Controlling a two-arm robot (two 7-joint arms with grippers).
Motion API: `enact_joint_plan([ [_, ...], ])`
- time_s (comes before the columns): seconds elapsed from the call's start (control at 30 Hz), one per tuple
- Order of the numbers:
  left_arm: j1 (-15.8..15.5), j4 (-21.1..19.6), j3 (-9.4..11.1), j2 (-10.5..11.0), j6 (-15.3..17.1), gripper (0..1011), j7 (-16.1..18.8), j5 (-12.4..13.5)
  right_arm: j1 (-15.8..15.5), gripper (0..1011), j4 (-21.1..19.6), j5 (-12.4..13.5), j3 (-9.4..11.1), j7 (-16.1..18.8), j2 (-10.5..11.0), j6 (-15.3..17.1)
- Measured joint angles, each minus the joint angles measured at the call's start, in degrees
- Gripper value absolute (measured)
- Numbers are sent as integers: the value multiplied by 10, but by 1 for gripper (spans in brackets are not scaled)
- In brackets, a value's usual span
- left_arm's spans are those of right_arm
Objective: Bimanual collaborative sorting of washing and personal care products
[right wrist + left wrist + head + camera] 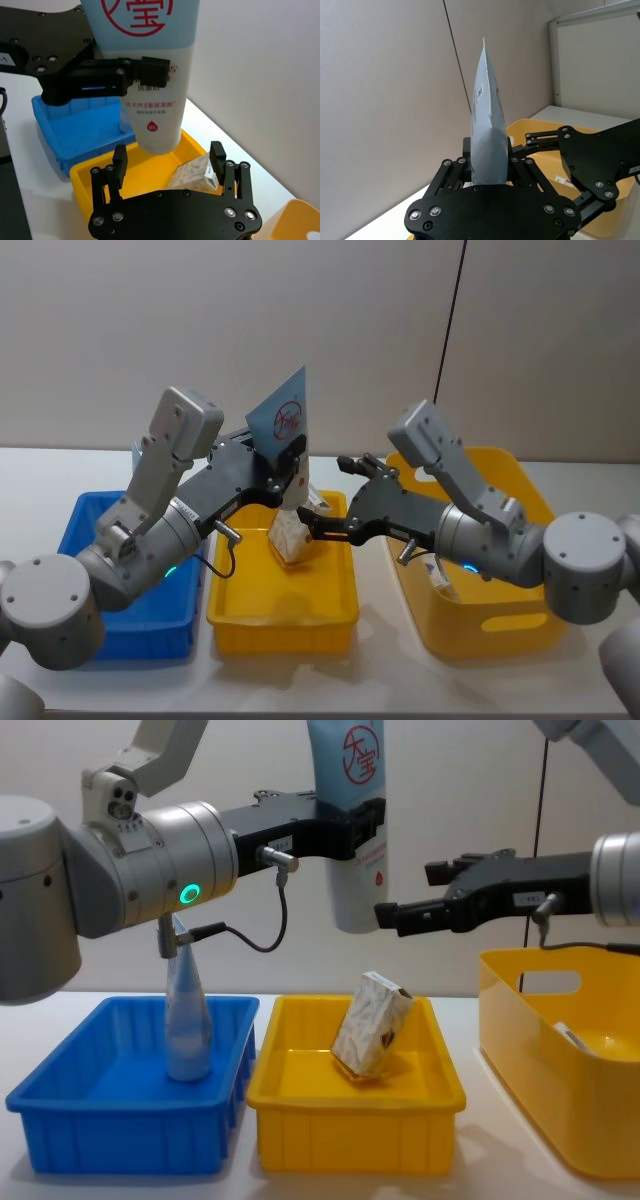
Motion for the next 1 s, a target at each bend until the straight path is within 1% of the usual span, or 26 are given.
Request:
enact_joint_plan([
  [0.3, 0, 0, 0, 0, 0, 278, 0, 0, 16, 1004, 25, 9, -11, 10, -13, -8],
  [0.63, 0, 0, 0, 0, 0, 278, 0, 0, 32, 1004, 54, 12, -26, 12, -31, -18],
  [0.77, 0, 0, 0, 0, 0, 278, 0, 0, 37, 1004, 63, 11, -30, 9, -37, -23],
  [0.9, 0, 0, 0, 0, 0, 278, 0, 0, 44, 1004, 78, 8, -35, -4, -47, -30],
  [0.97, 0, 0, 0, 0, 0, 278, 0, 0, 46, 978, 81, 7, -37, -8, -50, -32],
  [1.0, 0, 0, 0, 0, 0, 278, 0, 0, 47, 946, 85, 6, -38, -12, -52, -33],
])
